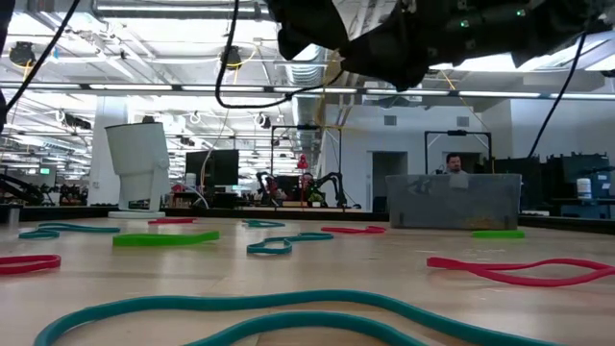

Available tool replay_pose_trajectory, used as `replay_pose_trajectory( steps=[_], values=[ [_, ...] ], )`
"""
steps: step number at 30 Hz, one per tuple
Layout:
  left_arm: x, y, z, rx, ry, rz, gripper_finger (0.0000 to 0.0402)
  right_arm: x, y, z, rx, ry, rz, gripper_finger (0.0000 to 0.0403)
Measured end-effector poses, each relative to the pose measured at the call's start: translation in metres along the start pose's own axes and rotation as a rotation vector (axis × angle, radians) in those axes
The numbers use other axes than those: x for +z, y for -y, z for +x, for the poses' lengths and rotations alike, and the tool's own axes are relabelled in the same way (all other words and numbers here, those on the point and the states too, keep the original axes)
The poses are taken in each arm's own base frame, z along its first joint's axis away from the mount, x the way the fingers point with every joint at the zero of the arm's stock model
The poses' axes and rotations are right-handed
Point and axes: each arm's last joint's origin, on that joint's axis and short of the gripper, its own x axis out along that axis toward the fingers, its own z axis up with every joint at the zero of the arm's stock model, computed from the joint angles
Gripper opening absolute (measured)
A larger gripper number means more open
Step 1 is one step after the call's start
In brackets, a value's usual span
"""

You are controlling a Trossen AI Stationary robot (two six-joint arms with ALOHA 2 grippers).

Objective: Pick and place rubber bands into bin
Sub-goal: Put the yellow rubber band into the black container

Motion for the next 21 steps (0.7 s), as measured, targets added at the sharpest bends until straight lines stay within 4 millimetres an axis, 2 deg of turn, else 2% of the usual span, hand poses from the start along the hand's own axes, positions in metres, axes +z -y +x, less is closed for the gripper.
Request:
replay_pose_trajectory(
  steps=[4,10,17,21],
  values=[
    [0.0006,-0.0001,-0.0002,0.002,0.003,0.0,0.0,-0.0022,-0.0003,0.0003,0.007,-0.019,-0.003,0.0151],
    [0.0035,-0.0013,-0.0016,0.028,0.027,0.008,0.0,-0.0026,-0.0046,-0.0004,0.047,-0.023,-0.006,0.0102],
    [0.0034,-0.0024,-0.0018,0.038,0.026,0.006,0.0,-0.0025,-0.0031,-0.0002,0.042,-0.021,0.003,0.0072],
    [0.0035,-0.0024,-0.0018,0.037,0.027,0.006,0.0,-0.0027,0.0013,0.0005,0.024,-0.023,0.005,0.0023]
  ],
)
